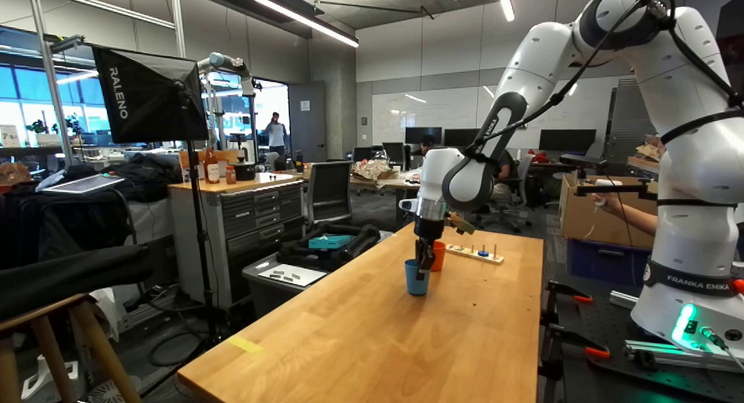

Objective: Put the blue cup in the orange cup

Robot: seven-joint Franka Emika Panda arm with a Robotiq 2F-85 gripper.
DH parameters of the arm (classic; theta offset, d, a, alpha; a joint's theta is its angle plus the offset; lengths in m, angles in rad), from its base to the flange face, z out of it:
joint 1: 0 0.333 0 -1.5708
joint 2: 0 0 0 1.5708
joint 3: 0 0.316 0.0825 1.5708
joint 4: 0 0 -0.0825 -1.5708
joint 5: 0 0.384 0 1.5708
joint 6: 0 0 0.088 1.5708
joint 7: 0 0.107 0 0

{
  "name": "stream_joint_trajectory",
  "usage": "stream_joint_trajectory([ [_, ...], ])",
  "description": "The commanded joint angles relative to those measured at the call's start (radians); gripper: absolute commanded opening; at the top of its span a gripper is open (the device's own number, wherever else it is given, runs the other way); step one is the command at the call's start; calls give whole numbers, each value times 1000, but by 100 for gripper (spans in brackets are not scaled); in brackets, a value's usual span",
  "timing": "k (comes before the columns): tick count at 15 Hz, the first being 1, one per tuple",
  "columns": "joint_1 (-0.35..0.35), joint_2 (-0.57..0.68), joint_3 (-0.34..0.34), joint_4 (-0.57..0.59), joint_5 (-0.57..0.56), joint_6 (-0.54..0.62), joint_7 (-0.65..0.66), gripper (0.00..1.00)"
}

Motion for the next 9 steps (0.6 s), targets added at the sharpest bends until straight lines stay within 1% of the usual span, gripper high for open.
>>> stream_joint_trajectory([
  [1,-25,22,20,56,-45,-8,37,6],
  [6,-19,-25,-10,98,-89,-44,81,6],
  [9,-22,-62,-53,110,-136,-72,105,6],
])
